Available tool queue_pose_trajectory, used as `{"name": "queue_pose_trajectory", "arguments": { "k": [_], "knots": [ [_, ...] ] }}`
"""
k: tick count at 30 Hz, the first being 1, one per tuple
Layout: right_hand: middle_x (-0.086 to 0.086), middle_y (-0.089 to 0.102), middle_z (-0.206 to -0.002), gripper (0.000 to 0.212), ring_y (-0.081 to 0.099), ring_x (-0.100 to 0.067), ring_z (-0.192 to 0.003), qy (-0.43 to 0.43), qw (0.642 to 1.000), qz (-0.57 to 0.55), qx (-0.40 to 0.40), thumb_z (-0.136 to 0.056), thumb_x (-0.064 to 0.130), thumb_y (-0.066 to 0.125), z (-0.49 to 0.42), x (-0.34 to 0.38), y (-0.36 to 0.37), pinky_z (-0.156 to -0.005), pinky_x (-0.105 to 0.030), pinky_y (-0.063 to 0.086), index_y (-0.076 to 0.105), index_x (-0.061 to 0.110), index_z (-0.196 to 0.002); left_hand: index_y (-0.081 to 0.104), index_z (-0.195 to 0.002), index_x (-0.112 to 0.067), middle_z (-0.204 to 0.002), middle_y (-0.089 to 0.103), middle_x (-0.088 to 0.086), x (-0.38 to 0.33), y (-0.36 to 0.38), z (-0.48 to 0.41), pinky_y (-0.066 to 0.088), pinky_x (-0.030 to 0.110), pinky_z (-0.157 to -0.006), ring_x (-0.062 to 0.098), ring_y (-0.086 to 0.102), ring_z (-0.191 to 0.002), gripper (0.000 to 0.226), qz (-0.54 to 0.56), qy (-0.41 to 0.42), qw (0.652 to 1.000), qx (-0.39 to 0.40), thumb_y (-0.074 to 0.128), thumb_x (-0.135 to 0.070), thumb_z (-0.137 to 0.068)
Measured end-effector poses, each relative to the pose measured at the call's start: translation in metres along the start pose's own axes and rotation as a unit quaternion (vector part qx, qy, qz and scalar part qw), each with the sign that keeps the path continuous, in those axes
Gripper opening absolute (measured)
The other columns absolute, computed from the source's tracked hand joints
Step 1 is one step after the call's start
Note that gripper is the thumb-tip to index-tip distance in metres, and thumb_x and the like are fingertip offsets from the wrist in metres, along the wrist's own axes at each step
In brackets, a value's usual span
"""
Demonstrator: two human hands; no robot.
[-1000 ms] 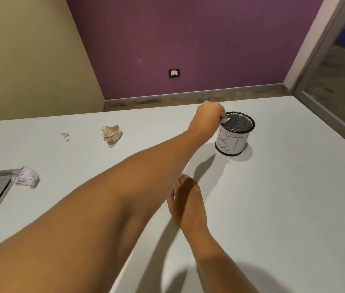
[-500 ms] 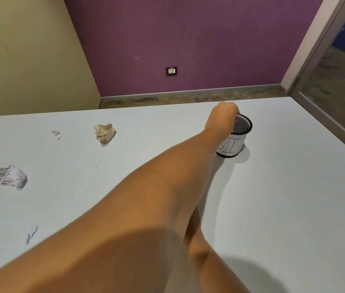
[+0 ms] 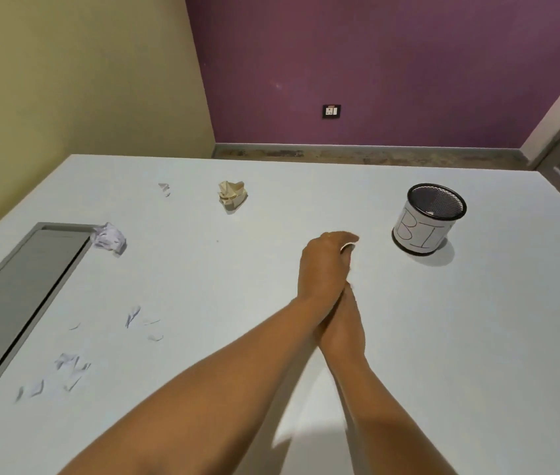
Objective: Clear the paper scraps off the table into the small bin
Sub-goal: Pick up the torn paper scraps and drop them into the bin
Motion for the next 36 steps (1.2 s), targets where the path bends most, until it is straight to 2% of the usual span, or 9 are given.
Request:
{"name": "queue_pose_trajectory", "arguments": {
  "k": [4,7,13,18,23,26,30,33,36],
  "knots": [
    [-0.015,0.052,-0.134,0.029,0.045,-0.025,-0.13,-0.091,0.989,0.116,-0.011,-0.09,0.002,0.049,0.009,0.027,0.0,-0.1,-0.034,0.047,0.055,0.001,-0.119,0.065,-0.111,-0.023,-0.121,0.066,-0.006,0.055,-0.04,0.053,0.037,0.017,-0.092,0.011,0.059,-0.112,0.025,-0.052,-0.064,0.997,-0.013,0.048,-0.018,-0.093],
    [-0.021,0.069,-0.099,0.031,0.067,-0.034,-0.099,-0.148,0.968,0.202,-0.031,-0.054,-0.016,0.078,0.03,0.042,0.002,-0.069,-0.033,0.061,0.067,-0.008,-0.082,0.066,-0.109,-0.023,-0.119,0.066,-0.007,0.094,-0.081,0.091,0.036,0.014,-0.087,0.01,0.06,-0.109,0.022,-0.068,-0.119,0.988,-0.069,0.053,-0.021,-0.092],
    [-0.027,0.069,-0.097,0.035,0.068,-0.041,-0.093,-0.197,0.954,0.225,0.014,-0.05,-0.021,0.077,0.066,0.07,0.014,-0.064,-0.041,0.061,0.068,-0.01,-0.083,0.069,-0.103,-0.014,-0.108,0.071,0.004,0.146,-0.164,0.141,0.042,0.022,-0.084,0.018,0.066,-0.097,0.018,-0.077,-0.188,0.966,-0.159,0.06,-0.016,-0.088],
    [-0.016,0.063,-0.105,0.021,0.061,-0.029,-0.102,-0.196,0.963,0.167,0.078,-0.079,-0.001,0.063,0.079,0.118,0.045,-0.072,-0.029,0.056,0.062,-0.001,-0.1,0.067,-0.106,-0.008,-0.11,0.068,0.014,0.172,-0.216,0.145,0.047,0.036,-0.085,0.03,0.063,-0.1,0.021,-0.133,-0.208,0.954,-0.168,0.055,-0.009,-0.089],
    [-0.008,0.016,-0.156,0.053,0.017,-0.022,-0.143,-0.196,0.941,0.101,0.257,-0.1,0.019,0.036,0.096,0.168,0.102,-0.114,-0.032,0.024,0.013,0.01,-0.147,0.049,-0.13,-0.01,-0.134,0.055,0.009,0.182,-0.222,0.129,0.045,0.039,-0.099,0.027,0.051,-0.122,0.038,-0.294,-0.145,0.945,-0.021,0.047,-0.009,-0.092],
    [-0.009,-0.004,-0.159,0.061,0.003,-0.023,-0.147,-0.201,0.922,0.094,0.319,-0.099,0.008,0.037,0.107,0.19,0.123,-0.118,-0.035,0.017,0.002,0.011,-0.149,0.037,-0.139,-0.015,-0.147,0.04,0.008,0.182,-0.22,0.123,0.039,0.041,-0.107,0.025,0.039,-0.133,0.041,-0.317,-0.126,0.94,0.028,0.033,-0.021,-0.099],
    [-0.01,-0.007,-0.159,0.067,-0.006,-0.026,-0.147,-0.238,0.891,0.157,0.353,-0.094,-0.003,0.038,0.117,0.204,0.14,-0.118,-0.035,0.016,-0.001,0.006,-0.148,0.037,-0.139,-0.018,-0.152,0.031,0.006,0.182,-0.214,0.114,0.037,0.041,-0.108,0.024,0.031,-0.138,0.041,-0.323,-0.117,0.934,0.1,0.033,-0.02,-0.098],
    [-0.008,0.0,-0.159,0.063,-0.004,-0.025,-0.147,-0.251,0.876,0.199,0.36,-0.095,-0.003,0.038,0.118,0.203,0.146,-0.115,-0.037,0.029,0.006,0.005,-0.148,0.052,-0.113,-0.006,-0.125,0.054,0.013,0.178,-0.21,0.113,0.048,0.039,-0.087,0.029,0.046,-0.119,0.025,-0.354,-0.114,0.919,0.128,0.036,-0.009,-0.094],
    [-0.014,0.022,-0.154,0.049,0.014,-0.029,-0.144,-0.266,0.882,0.204,0.332,-0.096,-0.004,0.035,0.117,0.203,0.142,-0.109,-0.038,0.037,0.024,0.0,-0.143,0.048,-0.082,-0.01,-0.086,0.047,0.009,0.176,-0.211,0.116,0.045,0.036,-0.072,0.026,0.05,-0.096,0.016,-0.369,-0.128,0.912,0.129,0.038,-0.001,-0.09]
  ]
}}
Point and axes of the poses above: each hand's wrist, its own z-axis away from the middle knuckle, its own y-axis out of the palm, x = y × z, the point moved 7 cm from there along -z, towards the middle knuckle
